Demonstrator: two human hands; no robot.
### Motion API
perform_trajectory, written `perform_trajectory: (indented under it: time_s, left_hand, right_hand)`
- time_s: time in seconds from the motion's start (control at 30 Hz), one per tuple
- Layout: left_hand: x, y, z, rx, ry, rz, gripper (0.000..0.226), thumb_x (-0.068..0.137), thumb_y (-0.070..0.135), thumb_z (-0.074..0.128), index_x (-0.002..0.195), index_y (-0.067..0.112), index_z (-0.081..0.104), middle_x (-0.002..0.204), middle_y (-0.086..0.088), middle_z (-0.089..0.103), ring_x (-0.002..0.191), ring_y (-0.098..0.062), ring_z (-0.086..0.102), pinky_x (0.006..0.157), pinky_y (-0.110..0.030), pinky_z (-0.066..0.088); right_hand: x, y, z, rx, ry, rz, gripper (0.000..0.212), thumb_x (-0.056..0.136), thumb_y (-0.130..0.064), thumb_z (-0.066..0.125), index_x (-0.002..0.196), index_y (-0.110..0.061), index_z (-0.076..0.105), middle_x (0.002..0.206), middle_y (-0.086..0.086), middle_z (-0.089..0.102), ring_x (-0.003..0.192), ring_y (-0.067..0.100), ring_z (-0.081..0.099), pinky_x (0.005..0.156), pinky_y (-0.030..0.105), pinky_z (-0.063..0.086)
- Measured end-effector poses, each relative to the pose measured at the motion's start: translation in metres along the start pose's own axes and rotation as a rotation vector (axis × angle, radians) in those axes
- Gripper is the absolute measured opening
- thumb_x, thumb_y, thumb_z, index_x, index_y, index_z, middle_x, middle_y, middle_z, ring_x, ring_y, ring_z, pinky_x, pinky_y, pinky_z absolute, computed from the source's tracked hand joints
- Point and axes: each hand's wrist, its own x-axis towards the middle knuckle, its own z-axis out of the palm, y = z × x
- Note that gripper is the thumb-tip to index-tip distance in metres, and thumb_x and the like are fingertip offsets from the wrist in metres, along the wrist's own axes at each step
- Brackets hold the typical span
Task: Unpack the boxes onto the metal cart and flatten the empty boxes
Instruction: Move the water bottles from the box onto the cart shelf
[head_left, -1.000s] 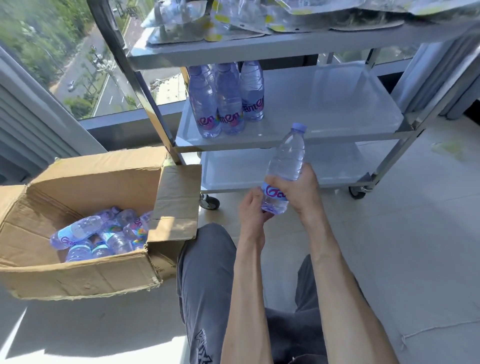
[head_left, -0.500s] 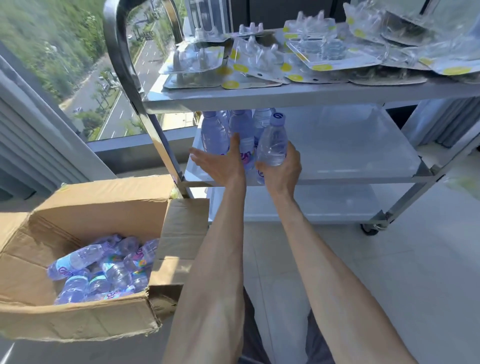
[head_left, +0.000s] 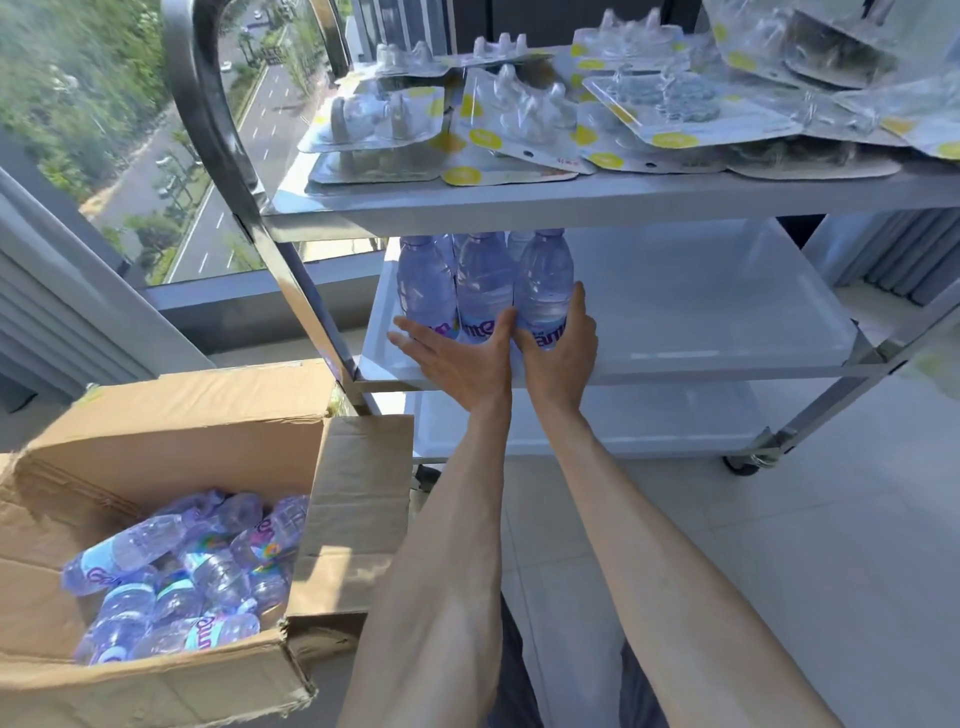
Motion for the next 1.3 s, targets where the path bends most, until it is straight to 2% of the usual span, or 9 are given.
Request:
perform_trajectory:
  time_s: [0.1,0.23,0.47,0.6,0.8,0.97,1.13,1.23,1.3]
  left_hand:
    - [0.001,-0.004,0.001,0.018,0.005,0.017,0.134,0.064,0.073,0.076,0.158,0.013,0.001,0.164,-0.015,0.006,0.152,-0.029,0.008,0.119,-0.047,0.021]
    - [0.000,-0.005,0.002,0.018,0.027,0.015,0.128,0.067,0.069,0.076,0.158,0.017,0.003,0.164,-0.011,0.009,0.152,-0.027,0.012,0.117,-0.045,0.025]
    - [0.001,-0.007,0.004,0.038,0.035,0.023,0.128,0.067,0.070,0.075,0.159,0.018,0.003,0.164,-0.010,0.011,0.151,-0.026,0.013,0.116,-0.043,0.025]
    - [0.002,-0.007,0.004,0.046,0.033,0.020,0.127,0.067,0.072,0.073,0.159,0.019,0.002,0.164,-0.009,0.010,0.151,-0.026,0.012,0.116,-0.043,0.025]
    - [0.005,-0.011,0.001,0.041,-0.012,0.016,0.124,0.069,0.070,0.074,0.158,0.026,-0.001,0.165,-0.006,0.008,0.152,-0.025,0.011,0.115,-0.048,0.028]
    - [0.008,-0.009,0.003,0.044,-0.041,0.010,0.125,0.069,0.069,0.074,0.158,0.025,-0.001,0.165,-0.006,0.009,0.152,-0.026,0.011,0.116,-0.047,0.027]
    - [0.010,-0.011,0.007,0.049,-0.042,0.021,0.125,0.068,0.070,0.073,0.158,0.024,-0.001,0.165,-0.005,0.008,0.152,-0.026,0.011,0.117,-0.048,0.024]
    - [0.009,-0.012,0.004,0.052,-0.040,0.012,0.126,0.067,0.072,0.072,0.158,0.024,-0.001,0.165,-0.005,0.010,0.152,-0.024,0.011,0.116,-0.047,0.026]
    - [0.009,-0.012,-0.001,0.051,-0.046,0.018,0.126,0.068,0.069,0.074,0.158,0.023,0.000,0.165,-0.005,0.011,0.152,-0.024,0.011,0.116,-0.046,0.027]
  right_hand:
    - [0.008,0.008,0.007,0.026,0.005,0.025,0.080,0.075,-0.039,0.081,0.142,-0.018,0.042,0.127,0.004,0.062,0.111,0.024,0.060,0.094,0.037,0.050]
    - [0.022,0.008,0.019,0.057,0.018,0.010,0.063,0.072,-0.037,0.080,0.126,-0.018,0.054,0.115,-0.002,0.068,0.100,0.021,0.065,0.086,0.041,0.054]
    - [0.038,0.004,0.032,0.102,0.008,-0.036,0.050,0.073,-0.034,0.076,0.117,-0.021,0.056,0.104,-0.005,0.070,0.090,0.015,0.067,0.078,0.031,0.056]
    - [0.044,-0.002,0.042,0.132,0.024,-0.006,0.035,0.078,-0.030,0.072,0.108,-0.024,0.055,0.095,-0.010,0.069,0.081,0.012,0.064,0.073,0.033,0.055]
    - [0.055,0.000,0.045,0.122,0.007,-0.017,0.043,0.078,-0.032,0.073,0.116,-0.026,0.054,0.096,-0.011,0.068,0.077,0.008,0.057,0.065,0.020,0.044]
    - [0.068,0.000,0.052,0.070,-0.004,0.015,0.046,0.081,-0.034,0.068,0.123,-0.026,0.051,0.107,-0.005,0.069,0.089,0.020,0.065,0.073,0.027,0.053]
    - [0.075,0.008,0.059,-0.034,-0.086,0.120,0.074,0.075,-0.045,0.062,0.142,-0.027,0.038,0.122,-0.001,0.067,0.104,0.026,0.065,0.081,0.039,0.057]
    - [0.064,0.016,0.055,-0.163,-0.061,0.062,0.072,0.077,-0.042,0.031,0.137,-0.007,0.047,0.123,0.010,0.064,0.107,0.035,0.060,0.094,0.041,0.048]
    - [0.053,0.018,0.050,-0.279,0.014,0.027,0.069,0.077,-0.032,0.021,0.130,-0.005,0.055,0.126,0.010,0.064,0.117,0.033,0.056,0.111,0.040,0.033]
